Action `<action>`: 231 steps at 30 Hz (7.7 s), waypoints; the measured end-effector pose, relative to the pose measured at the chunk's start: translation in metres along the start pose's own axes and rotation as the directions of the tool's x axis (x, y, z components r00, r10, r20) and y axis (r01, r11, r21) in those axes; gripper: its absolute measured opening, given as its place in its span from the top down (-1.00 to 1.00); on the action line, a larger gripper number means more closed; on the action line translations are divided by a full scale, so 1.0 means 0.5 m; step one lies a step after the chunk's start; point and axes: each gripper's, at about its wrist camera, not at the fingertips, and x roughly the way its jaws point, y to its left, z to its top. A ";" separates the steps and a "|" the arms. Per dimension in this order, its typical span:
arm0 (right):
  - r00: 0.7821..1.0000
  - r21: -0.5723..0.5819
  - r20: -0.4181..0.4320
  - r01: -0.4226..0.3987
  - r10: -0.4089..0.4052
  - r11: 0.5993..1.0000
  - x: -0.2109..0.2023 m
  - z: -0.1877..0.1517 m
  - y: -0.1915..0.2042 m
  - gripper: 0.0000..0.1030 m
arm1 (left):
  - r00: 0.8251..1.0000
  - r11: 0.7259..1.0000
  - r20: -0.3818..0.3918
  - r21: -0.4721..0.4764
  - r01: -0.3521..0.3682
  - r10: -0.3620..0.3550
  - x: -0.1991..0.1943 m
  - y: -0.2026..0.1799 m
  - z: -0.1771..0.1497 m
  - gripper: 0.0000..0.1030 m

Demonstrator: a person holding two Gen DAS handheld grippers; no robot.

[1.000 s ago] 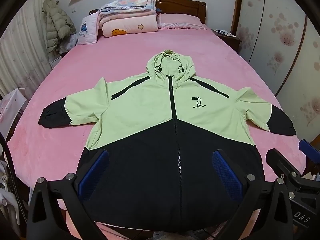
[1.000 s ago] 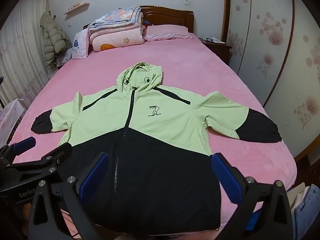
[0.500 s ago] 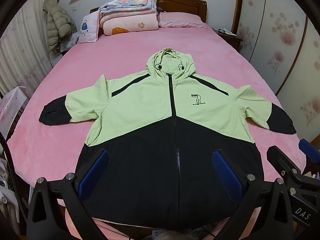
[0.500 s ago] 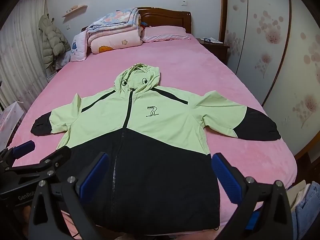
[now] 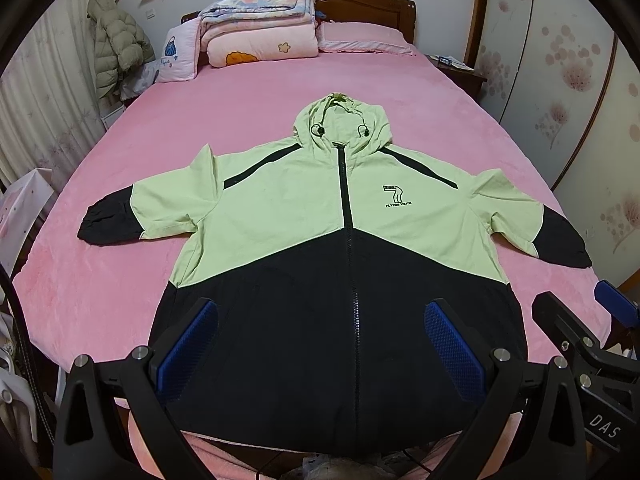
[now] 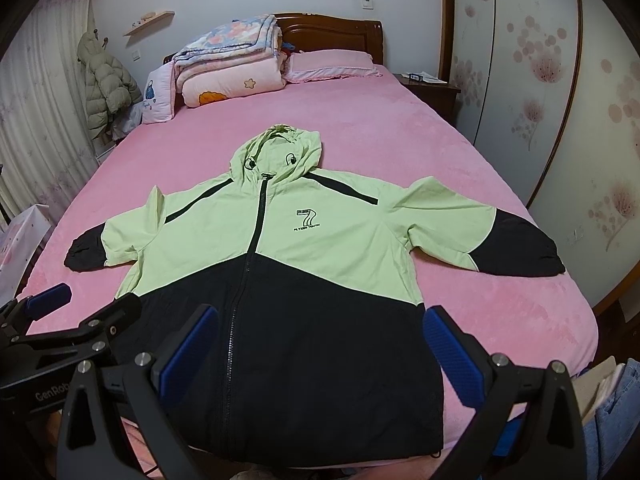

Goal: Fold large clothes

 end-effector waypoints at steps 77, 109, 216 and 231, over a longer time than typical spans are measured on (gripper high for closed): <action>0.991 0.009 0.133 -0.030 0.028 1.000 -0.062 0.020 -0.055 -0.99 | 0.995 0.996 0.095 0.088 0.025 -0.034 -0.042 -0.078 0.037 -0.99; 0.930 0.294 0.174 0.266 -0.325 0.918 0.035 0.164 -0.623 -0.93 | 0.914 0.926 0.242 0.276 0.256 -0.325 0.131 -0.563 0.304 -0.99; 0.976 0.280 -0.127 -0.136 0.177 0.950 0.386 -0.040 -0.288 0.26 | 0.750 0.719 -0.089 -0.381 0.582 -0.655 0.579 -0.223 0.138 0.85; 0.981 0.253 -0.158 -0.070 0.112 0.965 0.482 0.026 -0.297 0.26 | 0.826 0.839 0.201 -0.032 0.543 -0.527 0.272 -0.216 0.427 0.86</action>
